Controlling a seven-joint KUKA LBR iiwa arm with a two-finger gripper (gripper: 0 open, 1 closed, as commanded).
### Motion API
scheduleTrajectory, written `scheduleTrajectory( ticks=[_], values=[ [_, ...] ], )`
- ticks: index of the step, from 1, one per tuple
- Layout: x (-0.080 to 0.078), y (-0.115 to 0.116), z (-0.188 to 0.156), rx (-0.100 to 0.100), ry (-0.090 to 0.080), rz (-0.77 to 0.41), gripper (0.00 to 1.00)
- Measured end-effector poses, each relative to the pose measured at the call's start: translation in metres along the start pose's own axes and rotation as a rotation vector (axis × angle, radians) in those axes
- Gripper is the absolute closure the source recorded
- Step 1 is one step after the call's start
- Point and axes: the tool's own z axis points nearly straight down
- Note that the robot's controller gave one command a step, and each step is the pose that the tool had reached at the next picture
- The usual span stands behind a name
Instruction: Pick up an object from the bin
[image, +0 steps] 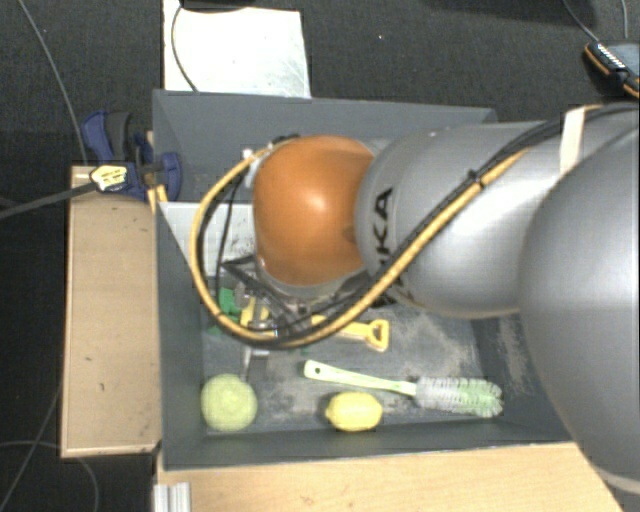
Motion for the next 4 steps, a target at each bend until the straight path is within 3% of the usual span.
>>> scheduleTrajectory(
  ticks=[1,2,3,4],
  values=[
    [0.0,0.0,0.0,0.0,0.0,0.001,0.0],
    [-0.006,-0.006,0.075,0.001,0.003,-0.016,0.0],
    [0.027,-0.007,0.088,-0.003,-0.007,-0.071,0.0],
    [-0.045,-0.04,0.113,-0.002,-0.003,-0.012,1.0]
  ],
)
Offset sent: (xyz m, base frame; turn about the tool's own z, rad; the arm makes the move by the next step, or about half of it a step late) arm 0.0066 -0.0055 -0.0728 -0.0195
